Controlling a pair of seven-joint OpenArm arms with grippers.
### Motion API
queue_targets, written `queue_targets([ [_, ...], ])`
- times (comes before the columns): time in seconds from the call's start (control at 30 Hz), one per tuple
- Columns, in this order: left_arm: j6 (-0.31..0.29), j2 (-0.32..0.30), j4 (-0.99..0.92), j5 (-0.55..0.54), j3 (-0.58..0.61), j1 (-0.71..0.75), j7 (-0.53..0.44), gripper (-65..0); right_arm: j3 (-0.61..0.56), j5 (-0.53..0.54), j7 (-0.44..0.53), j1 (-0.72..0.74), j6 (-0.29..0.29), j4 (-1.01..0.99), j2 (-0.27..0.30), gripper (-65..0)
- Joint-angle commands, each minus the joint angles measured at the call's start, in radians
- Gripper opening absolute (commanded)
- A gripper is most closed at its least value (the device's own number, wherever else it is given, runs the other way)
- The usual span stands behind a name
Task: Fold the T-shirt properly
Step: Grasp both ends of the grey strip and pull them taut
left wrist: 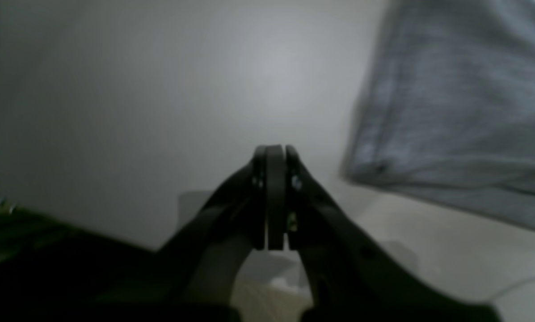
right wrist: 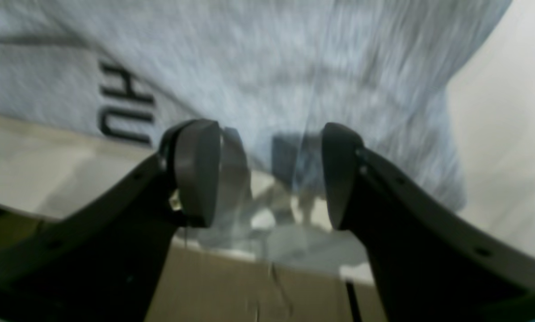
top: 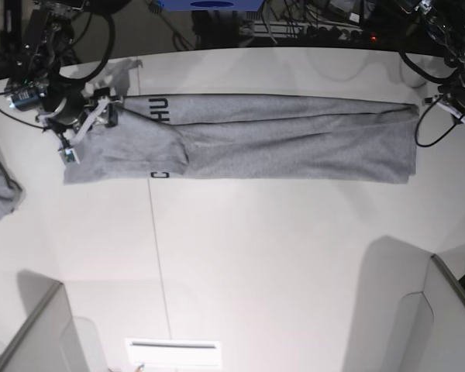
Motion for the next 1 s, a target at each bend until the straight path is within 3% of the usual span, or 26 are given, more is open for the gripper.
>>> queue_targets([
  [0.0, 0.004, -0.001, 0.013, 0.001, 0.009, -0.007, -0.016, -65.0, 0.003, 0.009, 0.020, 0.013, 0.004, 0.017, 0.014, -39.5],
  [0.13, 0.064, 0.035, -0.020, 0.001, 0.077, -0.050, -0.047, -65.0, -0.006, 0.009, 0.052, 0.056, 0.003, -0.021, 0.037, -65.0],
  [0.23, 0.123, 0.034, -0.148, 0.001, 0.163, -0.067, -0.108, -65.0, 0.000, 0.009, 0.057, 0.108, 0.003, -0.104, 0.039, -65.0],
  [0.4, 0.128, 0.032, -0.380, 0.001, 0.192, -0.110, -0.211, -65.0, -0.007, 0.007, 0.154, 0.148, -0.001, -0.254, 0.062, -65.0],
  [0.53, 0.131, 0.026, -0.435, 0.001, 0.198, -0.171, -0.220, -65.0, -0.009, 0.007, 0.229, 0.223, -0.001, -0.432, 0.095, -65.0],
  [0.63, 0.131, 0.026, -0.427, 0.001, 0.198, -0.216, -0.209, -65.0, -0.055, 0.007, 0.286, 0.275, -0.002, -0.517, 0.126, -65.0],
  [0.73, 0.131, 0.023, -0.355, 0.001, 0.190, -0.251, -0.119, -65.0, -0.078, 0.010, 0.289, 0.289, -0.002, -0.508, 0.143, -65.0],
  [0.97, 0.131, 0.022, -0.099, -0.006, 0.189, -0.257, -0.024, -65.0, -0.075, 0.015, 0.293, 0.260, 0.001, -0.260, 0.115, -65.0],
])
